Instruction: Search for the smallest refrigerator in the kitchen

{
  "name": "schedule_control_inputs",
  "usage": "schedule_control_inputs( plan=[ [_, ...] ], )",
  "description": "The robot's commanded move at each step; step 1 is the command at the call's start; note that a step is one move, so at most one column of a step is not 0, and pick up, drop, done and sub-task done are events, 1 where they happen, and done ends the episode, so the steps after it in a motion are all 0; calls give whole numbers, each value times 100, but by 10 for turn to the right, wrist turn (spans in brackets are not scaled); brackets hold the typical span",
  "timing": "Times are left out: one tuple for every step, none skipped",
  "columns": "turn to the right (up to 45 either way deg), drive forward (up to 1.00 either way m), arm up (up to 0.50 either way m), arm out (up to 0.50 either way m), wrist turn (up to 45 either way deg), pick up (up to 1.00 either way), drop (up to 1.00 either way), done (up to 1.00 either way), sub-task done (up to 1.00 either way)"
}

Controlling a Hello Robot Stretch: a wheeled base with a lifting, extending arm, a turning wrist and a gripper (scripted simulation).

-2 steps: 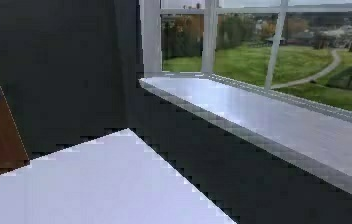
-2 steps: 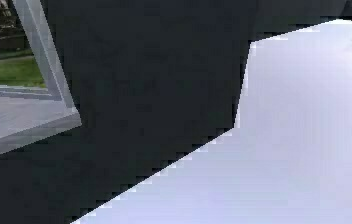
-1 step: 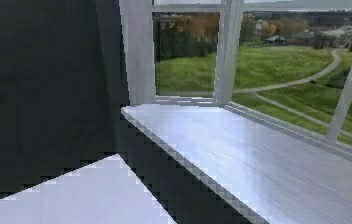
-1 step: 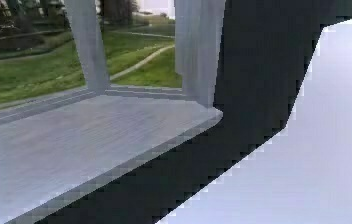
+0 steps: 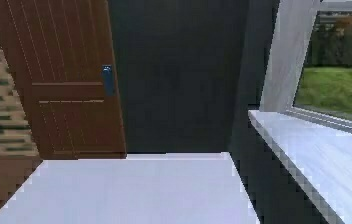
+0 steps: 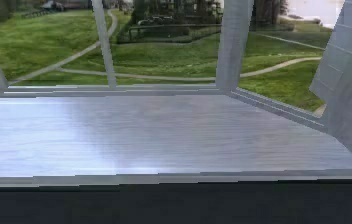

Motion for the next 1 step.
schedule_control_inputs(
  plan=[
    [0, 45, 0, 0, 0, 0, 0, 0, 0]
  ],
)
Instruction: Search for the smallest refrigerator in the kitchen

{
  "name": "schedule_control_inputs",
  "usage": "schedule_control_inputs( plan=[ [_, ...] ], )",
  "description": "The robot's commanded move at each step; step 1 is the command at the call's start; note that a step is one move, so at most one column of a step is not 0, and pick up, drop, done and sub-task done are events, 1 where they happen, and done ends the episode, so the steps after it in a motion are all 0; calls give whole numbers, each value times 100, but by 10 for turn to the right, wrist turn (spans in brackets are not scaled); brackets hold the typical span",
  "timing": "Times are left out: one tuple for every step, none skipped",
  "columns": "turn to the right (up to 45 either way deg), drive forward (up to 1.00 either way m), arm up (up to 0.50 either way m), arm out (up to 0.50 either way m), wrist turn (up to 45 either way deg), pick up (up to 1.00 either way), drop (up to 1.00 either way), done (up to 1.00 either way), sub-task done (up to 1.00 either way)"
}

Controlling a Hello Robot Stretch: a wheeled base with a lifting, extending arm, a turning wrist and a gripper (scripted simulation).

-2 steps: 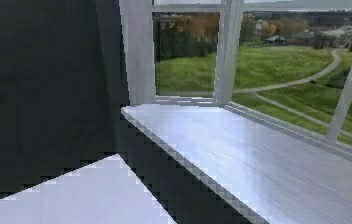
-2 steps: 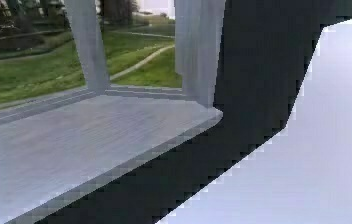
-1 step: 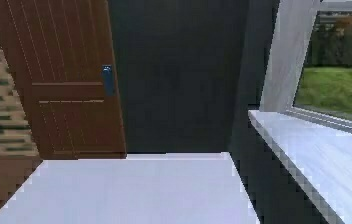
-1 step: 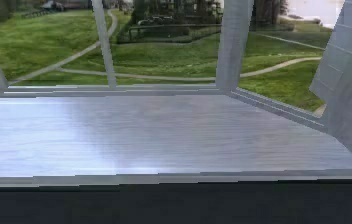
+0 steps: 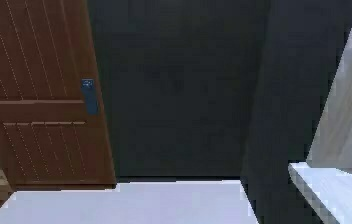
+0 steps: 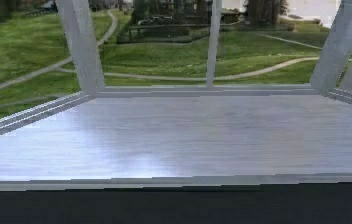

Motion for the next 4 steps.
schedule_control_inputs(
  plan=[
    [-450, 0, 0, 0, 0, 0, 0, 0, 0],
    [0, 45, 0, 0, 0, 0, 0, 0, 0],
    [-300, 0, 0, 0, 0, 0, 0, 0, 0],
    [0, 100, 0, 0, 0, 0, 0, 0, 0]
  ],
)
